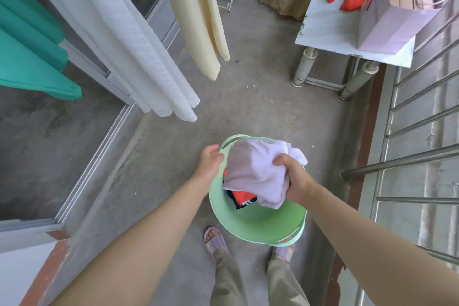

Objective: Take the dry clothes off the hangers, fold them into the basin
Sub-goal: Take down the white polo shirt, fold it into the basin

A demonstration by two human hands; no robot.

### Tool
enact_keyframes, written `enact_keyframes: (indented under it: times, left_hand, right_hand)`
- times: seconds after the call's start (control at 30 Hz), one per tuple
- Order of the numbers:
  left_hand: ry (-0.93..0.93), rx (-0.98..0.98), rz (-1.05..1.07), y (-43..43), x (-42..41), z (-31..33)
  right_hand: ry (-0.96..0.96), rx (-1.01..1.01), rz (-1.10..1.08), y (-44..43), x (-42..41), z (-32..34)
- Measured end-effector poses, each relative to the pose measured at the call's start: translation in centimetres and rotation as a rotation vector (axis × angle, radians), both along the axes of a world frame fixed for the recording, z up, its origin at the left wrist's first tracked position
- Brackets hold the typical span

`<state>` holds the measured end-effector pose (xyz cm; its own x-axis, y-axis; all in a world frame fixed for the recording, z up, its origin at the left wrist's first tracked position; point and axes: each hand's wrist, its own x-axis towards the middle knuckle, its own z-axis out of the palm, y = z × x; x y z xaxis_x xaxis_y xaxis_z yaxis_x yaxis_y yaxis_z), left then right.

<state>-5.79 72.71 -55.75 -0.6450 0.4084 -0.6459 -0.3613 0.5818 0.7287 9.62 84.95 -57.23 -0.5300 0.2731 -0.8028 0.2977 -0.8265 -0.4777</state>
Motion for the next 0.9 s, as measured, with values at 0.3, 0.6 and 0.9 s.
enact_keyframes:
  times: [0.3, 0.6, 0.9]
  left_hand:
    - [-0.631, 0.110, -0.203, -2.0, -1.0, -3.9]
    - [-0.339, 0.050, -0.299, -4.1, 2.8, -15.2]
    - [-0.591, 0.123, 0.040, -6.6, 3.4, -26.3]
  right_hand:
    - [0.020, -0.021, 0.179, 2.9, 1.3, -1.5]
    - [-0.281, 0.132, 0.229, 0.4, 4.2, -14.7]
    - [-0.425, 0.311, 0.395, -2.5, 2.3, -24.5]
